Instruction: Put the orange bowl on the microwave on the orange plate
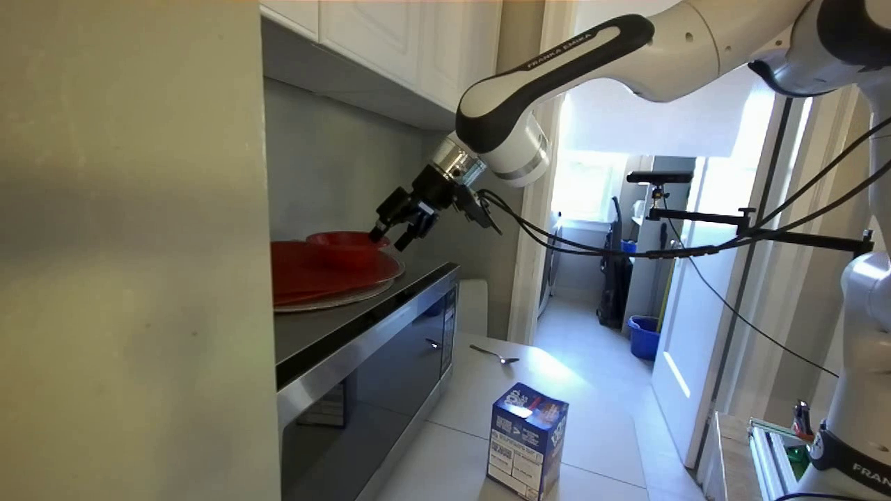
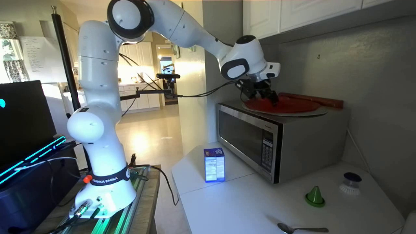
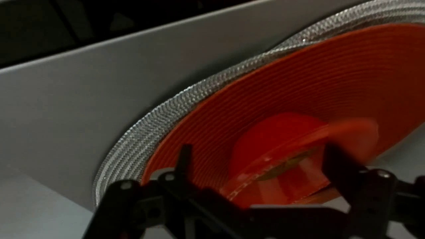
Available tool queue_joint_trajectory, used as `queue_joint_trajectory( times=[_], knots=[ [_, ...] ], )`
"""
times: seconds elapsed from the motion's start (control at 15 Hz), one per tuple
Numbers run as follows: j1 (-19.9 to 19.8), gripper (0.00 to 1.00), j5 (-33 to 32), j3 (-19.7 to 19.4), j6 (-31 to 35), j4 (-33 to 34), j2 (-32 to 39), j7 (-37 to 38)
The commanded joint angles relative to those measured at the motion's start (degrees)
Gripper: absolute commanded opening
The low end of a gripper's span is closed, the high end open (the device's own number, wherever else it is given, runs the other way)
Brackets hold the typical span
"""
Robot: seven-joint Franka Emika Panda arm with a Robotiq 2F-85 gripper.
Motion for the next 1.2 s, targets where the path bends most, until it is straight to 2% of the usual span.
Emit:
queue_joint_trajectory(
  times=[0.0, 0.27, 0.4, 0.53, 0.73, 0.87, 1.13],
  knots=[
    [1.48, 1.0, -8.7, 0.22, 7.23, -8.69, -6.96, 4.84],
    [2.39, 1.0, -21.41, -1.04, 18.19, -14.4, -10.59, 11.74],
    [2.39, 1.0, -28.66, -1.99, 17.75, -17.24, -12.94, 18.36],
    [0.69, 1.0, -38.56, -2.59, 14.73, -20.39, -16.59, 26.27],
    [-2.26, 1.0, -51.57, 1.18, 4.7, -22.72, -23.37, 39.35],
    [-1.22, 1.0, -52.22, 3.77, -4.33, -22.86, -27.46, 44.09],
    [1.42, 1.0, -41.71, 7.41, -23.45, -19.77, -34.14, 44.97]
  ],
)
